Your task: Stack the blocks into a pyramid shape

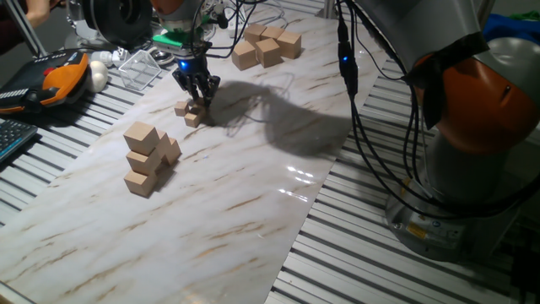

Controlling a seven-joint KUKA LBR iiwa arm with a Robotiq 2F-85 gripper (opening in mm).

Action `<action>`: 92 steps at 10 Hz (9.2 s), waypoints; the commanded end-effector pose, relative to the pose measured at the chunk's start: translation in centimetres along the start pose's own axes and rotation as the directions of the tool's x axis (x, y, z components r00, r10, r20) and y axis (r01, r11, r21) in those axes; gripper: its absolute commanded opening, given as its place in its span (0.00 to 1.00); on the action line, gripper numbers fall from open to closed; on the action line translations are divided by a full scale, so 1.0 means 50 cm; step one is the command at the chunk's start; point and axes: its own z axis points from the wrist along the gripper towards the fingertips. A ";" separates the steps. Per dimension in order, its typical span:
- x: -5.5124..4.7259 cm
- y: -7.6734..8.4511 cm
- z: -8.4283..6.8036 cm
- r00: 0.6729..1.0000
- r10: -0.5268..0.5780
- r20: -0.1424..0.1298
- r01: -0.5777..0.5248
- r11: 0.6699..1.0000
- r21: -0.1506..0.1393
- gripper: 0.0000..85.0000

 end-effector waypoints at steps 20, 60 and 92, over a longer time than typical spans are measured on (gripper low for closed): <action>0.005 -0.010 0.008 1.000 0.019 0.010 -0.019 1.000 -0.005 0.00; 0.013 -0.011 0.020 1.000 0.031 -0.003 -0.031 0.998 -0.047 0.80; 0.024 0.001 0.010 1.000 0.022 0.001 -0.022 0.998 -0.054 0.60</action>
